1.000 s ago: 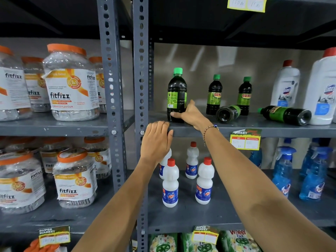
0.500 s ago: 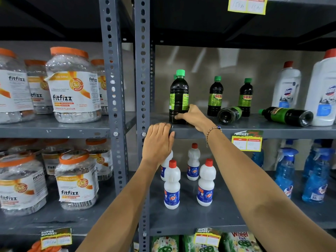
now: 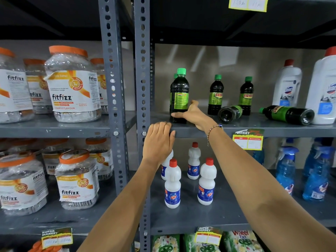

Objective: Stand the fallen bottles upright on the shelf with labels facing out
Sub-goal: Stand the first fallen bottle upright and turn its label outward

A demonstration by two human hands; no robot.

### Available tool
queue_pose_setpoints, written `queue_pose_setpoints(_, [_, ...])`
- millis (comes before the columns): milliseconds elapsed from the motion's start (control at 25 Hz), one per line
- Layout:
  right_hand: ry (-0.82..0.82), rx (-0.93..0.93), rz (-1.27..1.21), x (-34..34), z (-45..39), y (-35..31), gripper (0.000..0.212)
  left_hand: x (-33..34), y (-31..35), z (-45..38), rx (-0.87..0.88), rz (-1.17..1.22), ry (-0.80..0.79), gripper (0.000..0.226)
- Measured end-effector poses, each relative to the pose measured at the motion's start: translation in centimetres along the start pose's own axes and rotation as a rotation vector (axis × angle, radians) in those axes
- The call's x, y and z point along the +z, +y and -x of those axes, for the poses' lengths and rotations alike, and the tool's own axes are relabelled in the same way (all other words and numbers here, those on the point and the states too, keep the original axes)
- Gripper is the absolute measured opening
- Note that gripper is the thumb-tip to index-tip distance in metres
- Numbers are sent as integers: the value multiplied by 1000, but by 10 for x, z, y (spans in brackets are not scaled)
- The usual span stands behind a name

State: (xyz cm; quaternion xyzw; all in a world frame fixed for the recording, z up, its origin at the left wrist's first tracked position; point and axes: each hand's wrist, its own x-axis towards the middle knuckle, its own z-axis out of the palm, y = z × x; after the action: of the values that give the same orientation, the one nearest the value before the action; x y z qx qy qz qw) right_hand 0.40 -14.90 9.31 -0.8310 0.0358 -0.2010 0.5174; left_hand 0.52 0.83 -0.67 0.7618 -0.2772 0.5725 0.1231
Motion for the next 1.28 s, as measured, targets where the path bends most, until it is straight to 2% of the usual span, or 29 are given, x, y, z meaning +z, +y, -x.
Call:
queue_pose_setpoints(160, [-2,17,-21,-3,-3,3,110,1,0,0,4,-4,9,38])
queue_pose_setpoints(360, [5,-5,-41,-4,-5,4,119,1,0,-1,0,-5,16,37])
queue_pose_setpoints(480, [-30,10,-45,-6,-7,6,110,1,1,0,0,-15,9,38])
queue_pose_setpoints(680, [-1,-31,29,-1,-7,6,102,0,1,0,-9,-2,7,39])
queue_pose_setpoints(880, [-26,-15,74,-3,-3,6,80,2,2,0,-2,1,21,39])
queue_pose_setpoints(1280, [47,-57,148,-1,1,5,87,-5,6,-4,-46,-13,-62,33])
